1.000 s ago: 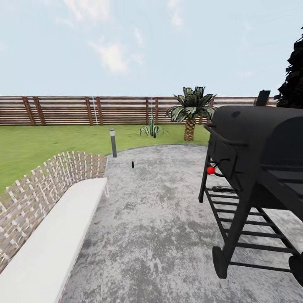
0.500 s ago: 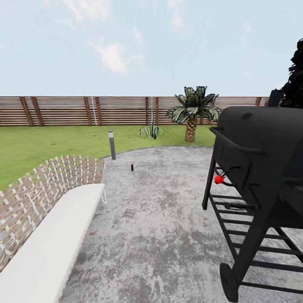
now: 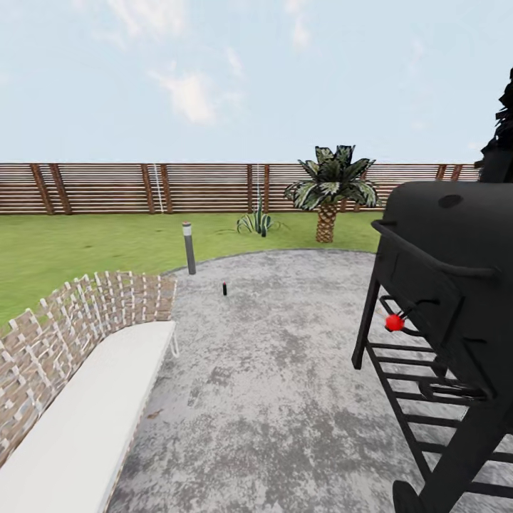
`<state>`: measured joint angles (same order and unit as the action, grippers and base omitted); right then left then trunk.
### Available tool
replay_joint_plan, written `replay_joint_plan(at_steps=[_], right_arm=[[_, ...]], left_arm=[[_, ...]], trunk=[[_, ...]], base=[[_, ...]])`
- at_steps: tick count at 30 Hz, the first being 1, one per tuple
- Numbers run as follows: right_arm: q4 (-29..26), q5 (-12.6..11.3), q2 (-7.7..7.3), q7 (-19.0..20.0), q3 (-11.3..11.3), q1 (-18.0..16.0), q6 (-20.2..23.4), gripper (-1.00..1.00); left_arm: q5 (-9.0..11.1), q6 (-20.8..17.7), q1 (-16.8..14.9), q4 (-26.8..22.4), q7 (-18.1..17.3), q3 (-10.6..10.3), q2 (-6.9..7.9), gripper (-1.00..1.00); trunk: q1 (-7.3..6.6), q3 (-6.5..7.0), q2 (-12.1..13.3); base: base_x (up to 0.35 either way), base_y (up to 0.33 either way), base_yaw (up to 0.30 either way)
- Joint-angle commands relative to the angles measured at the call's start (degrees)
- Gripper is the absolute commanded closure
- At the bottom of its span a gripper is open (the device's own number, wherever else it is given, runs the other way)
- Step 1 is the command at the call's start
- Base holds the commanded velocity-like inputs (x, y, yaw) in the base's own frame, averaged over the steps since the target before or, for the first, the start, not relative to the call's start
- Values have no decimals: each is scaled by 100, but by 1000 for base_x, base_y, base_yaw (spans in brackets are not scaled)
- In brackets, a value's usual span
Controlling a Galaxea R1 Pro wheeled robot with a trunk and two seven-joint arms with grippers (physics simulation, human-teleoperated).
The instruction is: In the garden, pick up the pesticide atomizer on the floor and spray pesticide onto both trees until each tree trunk is fully covered.
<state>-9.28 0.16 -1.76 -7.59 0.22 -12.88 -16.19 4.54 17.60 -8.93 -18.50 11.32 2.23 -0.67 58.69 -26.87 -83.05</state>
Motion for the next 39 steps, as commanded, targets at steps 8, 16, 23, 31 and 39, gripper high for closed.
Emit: replay_joint_plan(at_steps=[8, 16, 23, 31, 39], right_arm=[[5, 2, 0, -15, 4, -4, -16, -100], [5, 2, 2, -15, 4, -4, -16, -100], [5, 2, 4, -15, 4, -4, -16, -100], [5, 2, 2, -15, 4, -4, -16, -100], [5, 2, -5, -15, -3, -4, -22, -100]], left_arm=[[47, 24, -4, 4, -16, 15, -3, -100], [47, 24, -4, 4, -16, 15, -3, -100], [47, 24, -4, 4, -16, 15, -3, -100], [47, 24, -4, 4, -16, 15, -3, -100], [47, 24, -4, 4, -16, 15, -3, -100]], trunk=[[3, -6, -3], [3, -6, -3], [3, -6, -3], [3, -6, -3], [3, -6, -3]], base=[[350, 85, 0], [350, 69, 0], [350, 17, 0], [350, 3, 0], [350, 0, 0]])
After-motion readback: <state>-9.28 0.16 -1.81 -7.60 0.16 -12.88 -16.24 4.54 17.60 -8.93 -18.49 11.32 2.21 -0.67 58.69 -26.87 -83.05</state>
